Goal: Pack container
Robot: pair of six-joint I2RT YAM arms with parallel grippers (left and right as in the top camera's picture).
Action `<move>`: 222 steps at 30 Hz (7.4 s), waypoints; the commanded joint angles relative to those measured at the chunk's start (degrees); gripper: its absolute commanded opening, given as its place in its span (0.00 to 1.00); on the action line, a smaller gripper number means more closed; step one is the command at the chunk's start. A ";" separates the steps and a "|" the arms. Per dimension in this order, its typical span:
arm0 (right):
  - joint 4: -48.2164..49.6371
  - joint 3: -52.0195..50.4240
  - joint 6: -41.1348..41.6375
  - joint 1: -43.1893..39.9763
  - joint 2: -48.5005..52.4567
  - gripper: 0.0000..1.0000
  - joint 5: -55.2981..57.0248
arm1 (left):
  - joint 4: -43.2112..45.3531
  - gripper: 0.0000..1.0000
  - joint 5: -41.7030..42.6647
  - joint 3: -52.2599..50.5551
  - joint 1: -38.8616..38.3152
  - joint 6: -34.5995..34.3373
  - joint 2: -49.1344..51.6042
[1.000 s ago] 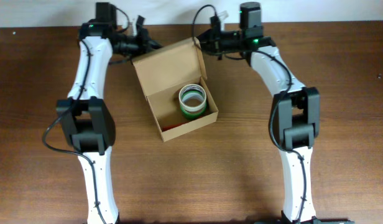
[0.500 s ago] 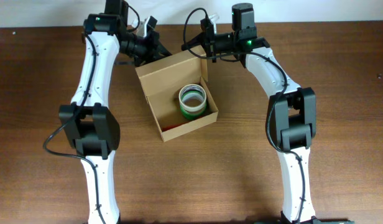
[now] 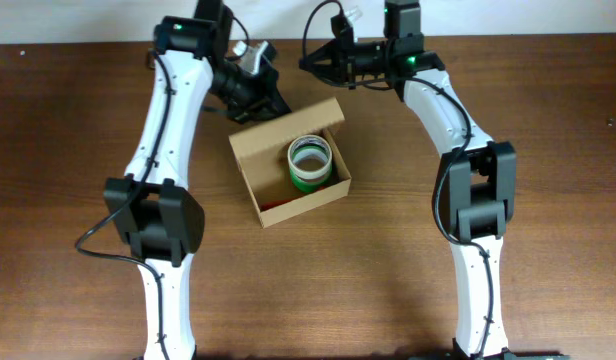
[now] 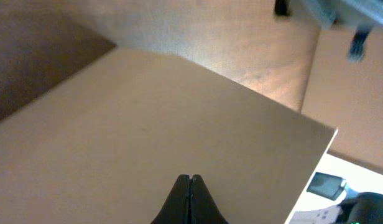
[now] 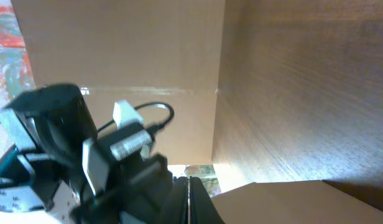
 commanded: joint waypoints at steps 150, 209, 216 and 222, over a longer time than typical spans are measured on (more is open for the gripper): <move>-87.01 30.56 -49.77 -3.02 -26.40 0.45 76.76 | -5.97 0.02 -39.87 -16.50 -15.67 -2.05 -13.18; -80.96 -5.49 -50.93 -0.72 -23.50 0.45 76.32 | 17.05 0.02 -41.66 -55.71 -1.51 0.55 -27.30; -78.23 -6.88 -51.52 3.04 -23.50 0.46 76.24 | 30.03 0.02 -41.68 -56.85 -1.49 4.11 -27.21; -77.96 -6.88 -51.52 4.15 -23.50 0.46 76.24 | 36.22 0.02 -41.64 -56.85 -1.49 5.25 -26.82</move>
